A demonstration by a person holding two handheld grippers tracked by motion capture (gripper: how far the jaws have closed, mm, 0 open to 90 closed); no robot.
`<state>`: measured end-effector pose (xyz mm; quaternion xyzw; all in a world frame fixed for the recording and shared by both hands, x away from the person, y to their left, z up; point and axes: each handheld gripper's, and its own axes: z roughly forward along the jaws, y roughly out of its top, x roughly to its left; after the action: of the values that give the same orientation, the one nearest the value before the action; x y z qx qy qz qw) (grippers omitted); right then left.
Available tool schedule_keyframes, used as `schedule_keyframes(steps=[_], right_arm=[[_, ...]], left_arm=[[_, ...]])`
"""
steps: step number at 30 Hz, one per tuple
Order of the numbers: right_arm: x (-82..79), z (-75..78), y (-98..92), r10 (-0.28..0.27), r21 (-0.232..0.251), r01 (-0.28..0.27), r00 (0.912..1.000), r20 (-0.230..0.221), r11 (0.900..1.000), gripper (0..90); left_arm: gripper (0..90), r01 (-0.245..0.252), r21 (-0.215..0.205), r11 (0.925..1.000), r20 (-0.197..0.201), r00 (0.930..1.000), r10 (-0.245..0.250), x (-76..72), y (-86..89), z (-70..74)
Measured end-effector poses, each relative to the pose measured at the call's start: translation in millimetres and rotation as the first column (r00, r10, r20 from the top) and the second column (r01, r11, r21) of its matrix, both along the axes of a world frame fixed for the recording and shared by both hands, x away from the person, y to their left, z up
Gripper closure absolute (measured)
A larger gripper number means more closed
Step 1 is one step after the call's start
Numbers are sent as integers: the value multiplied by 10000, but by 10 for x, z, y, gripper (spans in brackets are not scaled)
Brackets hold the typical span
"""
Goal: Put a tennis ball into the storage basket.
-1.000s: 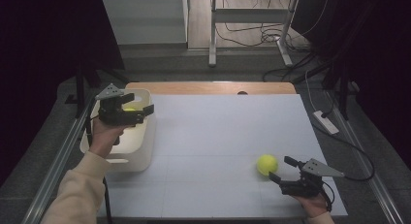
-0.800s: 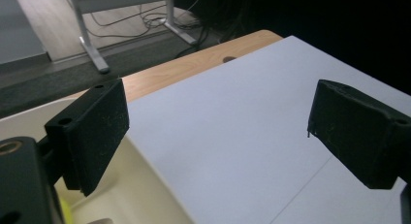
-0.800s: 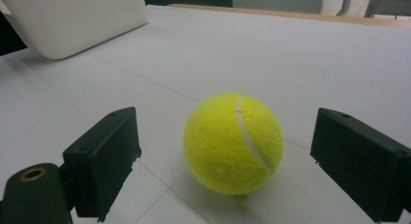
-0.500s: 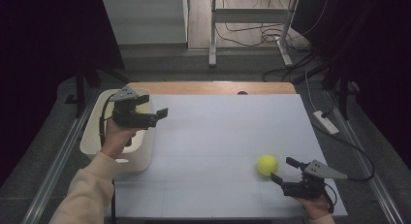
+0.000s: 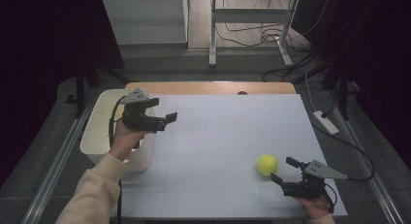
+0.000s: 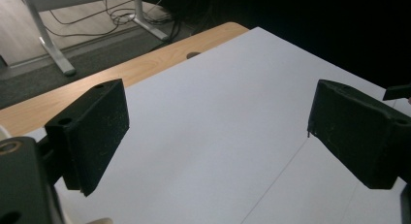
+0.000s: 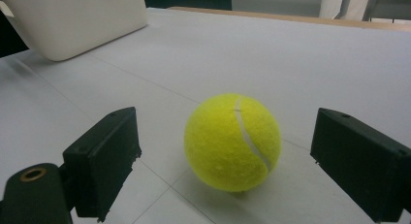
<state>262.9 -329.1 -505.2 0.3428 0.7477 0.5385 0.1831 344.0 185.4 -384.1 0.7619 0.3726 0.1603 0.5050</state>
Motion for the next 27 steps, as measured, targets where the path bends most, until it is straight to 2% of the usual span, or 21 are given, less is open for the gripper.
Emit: schedule_keyframes(steps=[27], right_arm=[[-6,11,0,54,64,-54,10000,58,10000,101]], left_arm=[[83,811,52,9967,-61,9967,-811,-65,-375,-96]])
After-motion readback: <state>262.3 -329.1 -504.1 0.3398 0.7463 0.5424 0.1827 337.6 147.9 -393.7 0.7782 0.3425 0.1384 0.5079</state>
